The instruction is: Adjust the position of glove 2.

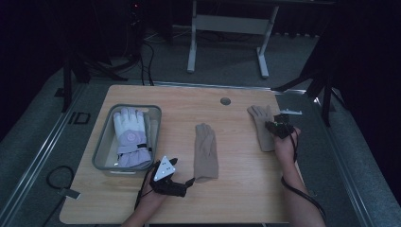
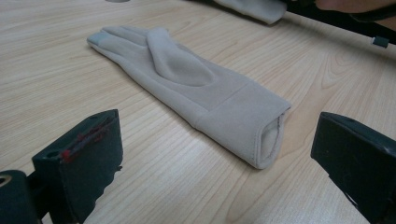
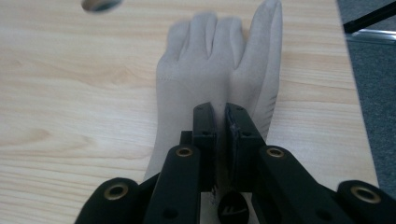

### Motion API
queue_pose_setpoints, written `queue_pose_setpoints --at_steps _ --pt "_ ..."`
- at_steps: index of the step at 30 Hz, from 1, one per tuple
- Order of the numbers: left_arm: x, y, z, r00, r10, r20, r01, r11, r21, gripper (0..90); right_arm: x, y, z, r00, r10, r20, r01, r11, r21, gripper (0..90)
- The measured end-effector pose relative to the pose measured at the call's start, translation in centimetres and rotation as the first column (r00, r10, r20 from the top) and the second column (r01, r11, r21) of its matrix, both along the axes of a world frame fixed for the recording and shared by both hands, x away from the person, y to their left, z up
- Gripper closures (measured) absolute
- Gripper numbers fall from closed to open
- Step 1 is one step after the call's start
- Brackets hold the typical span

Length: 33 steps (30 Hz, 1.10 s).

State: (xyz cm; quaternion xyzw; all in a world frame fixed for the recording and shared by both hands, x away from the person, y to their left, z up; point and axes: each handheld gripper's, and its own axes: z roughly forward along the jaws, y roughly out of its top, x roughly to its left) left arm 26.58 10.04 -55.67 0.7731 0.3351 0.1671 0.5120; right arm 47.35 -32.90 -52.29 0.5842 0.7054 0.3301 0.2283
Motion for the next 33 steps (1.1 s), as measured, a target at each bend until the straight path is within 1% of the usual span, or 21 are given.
queue_pose_setpoints --at_steps 2,5,6,8,9,11,13,14,15,17,18,19,21,22,24,25,27,29,31,32,33 --pt "0.0 0.0 0.0 1.0 0.004 -0.002 -0.004 1.0 -0.002 2.4 -0.7 0.1 0.5 0.9999 -0.016 0.004 0.016 1.0 0.027 83.5" --pt "0.0 0.0 0.0 1.0 0.003 0.001 -0.003 1.0 0.004 2.4 -1.7 0.4 1.3 0.9992 -0.031 0.023 0.031 0.999 0.033 83.6" --pt "0.0 -0.1 0.0 1.0 0.003 0.002 -0.003 1.0 0.006 2.4 -2.2 0.4 1.8 0.9983 -0.046 0.036 0.045 0.998 0.046 83.7" --pt "0.0 -0.1 0.0 1.0 0.002 0.004 -0.002 0.9999 0.01 2.4 -2.9 0.6 2.5 0.9977 -0.053 0.043 0.05 0.997 0.062 83.8" --pt "0.0 -0.1 0.0 1.0 0.0 0.005 0.0 0.9999 0.012 2.4 -3.4 0.7 2.8 0.9967 -0.057 0.058 0.053 0.997 0.057 83.7" --pt "0.0 -0.1 0.0 1.0 0.0 0.006 0.0 0.9999 0.012 2.4 -4.3 0.7 3.6 0.995 -0.071 0.07 0.065 0.994 0.085 83.7" --pt "0.0 -0.1 0.0 1.0 0.0 0.006 0.0 0.9999 0.014 2.4 -5.3 0.7 4.3 0.992 -0.088 0.09 0.081 0.993 0.086 83.7" --pt "0.0 -0.1 0.0 1.0 -0.002 0.008 0.002 0.9999 0.013 2.4 -5.8 0.6 4.6 0.991 -0.097 0.092 0.088 0.991 0.103 83.7" --pt "0.0 -0.1 0.0 1.0 -0.003 0.009 0.003 0.9999 0.016 2.4 -6.3 0.6 4.8 0.9899 -0.106 0.095 0.096 0.99 0.105 83.7" --pt "-0.1 -0.2 0.0 1.0 -0.003 0.009 0.003 0.9999 0.015 2.4 -7.4 0.6 5.0 0.9872 -0.116 0.109 0.107 0.99 0.088 83.7" --pt "-0.1 -0.2 0.1 1.0 -0.003 0.009 0.003 0.9999 0.015 2.4 -7.7 0.6 5.0 0.9868 -0.12 0.108 0.11 0.99 0.093 83.7" --pt "-0.1 -0.2 0.1 1.0 -0.003 0.009 0.002 0.9998 0.02 2.4 -8.1 0.6 5.0 0.987 -0.126 0.1 0.115 0.987 0.109 83.7" --pt "-0.1 -0.3 0.1 0.9999 -0.006 0.011 0.006 0.9998 0.019 2.4 -8.8 0.6 4.6 0.987 -0.13 0.095 0.119 0.987 0.11 83.7" --pt "-0.1 -0.3 0.1 0.9999 -0.008 0.012 0.008 0.9996 0.026 2.4 -9.1 0.8 4.3 0.9888 -0.125 0.082 0.115 0.987 0.113 83.7" --pt "-0.1 -0.3 0.1 0.9999 -0.008 0.013 0.007 0.9998 0.02 2.4 -9.7 1.1 3.6 0.9898 -0.123 0.073 0.115 0.989 0.097 83.7" --pt "-0.1 -0.2 0.1 0.9999 -0.007 0.013 0.007 0.9998 0.021 2.4 -10.0 1.2 3.3 0.9908 -0.119 0.064 0.112 0.988 0.102 83.6" --pt "-0.1 -0.2 0.2 0.9999 -0.008 0.015 0.007 0.9998 0.02 2.4 -10.6 1.6 2.4 0.9924 -0.112 0.051 0.107 0.99 0.09 83.6" --pt "-0.1 -0.2 0.2 0.9999 -0.008 0.015 0.007 0.9997 0.022 2.4 -11.1 1.9 1.3 0.9927 -0.117 0.027 0.114 0.988 0.101 83.6" --pt "-0.1 -0.2 0.2 0.9999 -0.009 0.014 0.008 0.9997 0.022 2.4 -11.5 2.2 0.1 0.9932 -0.116 0.006 0.115 0.99 0.081 83.5" --pt "-0.1 -0.2 0.2 0.9999 -0.008 0.013 0.007 0.9997 0.024 2.4 -11.6 2.3 -0.3 0.993 -0.117 -0.01 0.118 0.989 0.087 83.5" --pt "-0.1 -0.2 0.2 0.9999 -0.009 0.013 0.008 0.9997 0.024 2.4 -11.6 2.4 -0.7 0.9931 -0.116 -0.021 0.117 0.99 0.075 83.4"
